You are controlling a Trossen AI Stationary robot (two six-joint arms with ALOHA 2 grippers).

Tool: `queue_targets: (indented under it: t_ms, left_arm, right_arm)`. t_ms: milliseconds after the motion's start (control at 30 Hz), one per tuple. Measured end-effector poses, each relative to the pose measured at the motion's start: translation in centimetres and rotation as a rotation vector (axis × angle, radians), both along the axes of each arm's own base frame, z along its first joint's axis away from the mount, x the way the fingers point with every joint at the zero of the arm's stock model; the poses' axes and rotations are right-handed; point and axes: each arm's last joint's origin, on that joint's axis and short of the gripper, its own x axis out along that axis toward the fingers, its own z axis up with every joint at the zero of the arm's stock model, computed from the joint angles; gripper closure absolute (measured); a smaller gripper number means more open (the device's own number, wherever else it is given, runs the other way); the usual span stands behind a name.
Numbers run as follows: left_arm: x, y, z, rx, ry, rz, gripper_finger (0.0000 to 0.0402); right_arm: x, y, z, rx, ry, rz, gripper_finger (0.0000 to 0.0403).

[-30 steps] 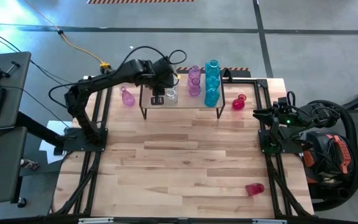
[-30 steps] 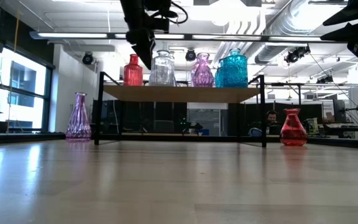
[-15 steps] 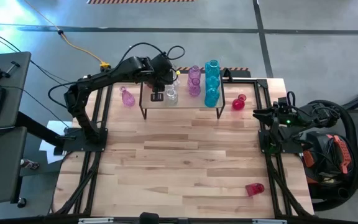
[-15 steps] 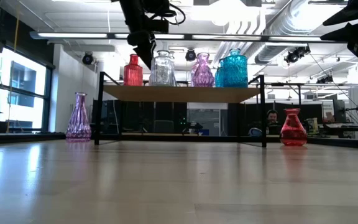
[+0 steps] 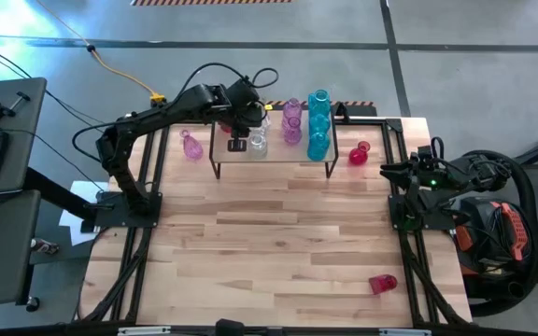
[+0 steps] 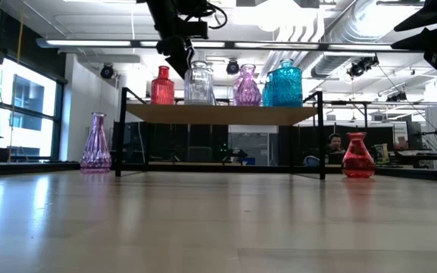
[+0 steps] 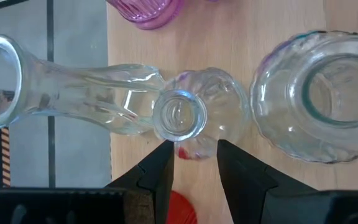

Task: Sort vases onto shelf
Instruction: Adjust the transparent vases on the shelf

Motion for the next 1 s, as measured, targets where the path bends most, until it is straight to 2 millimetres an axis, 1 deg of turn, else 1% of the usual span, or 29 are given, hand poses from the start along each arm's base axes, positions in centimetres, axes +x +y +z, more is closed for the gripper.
queue_targets:
  t_ms: [1000]
  left_arm:
    - [0.4,0.12,0.3,0.017,-0.05,-0.01,0.0287]
  right_arm:
    - [0.0,0.0,0.0,0.0,0.0,0.0,0.0267]
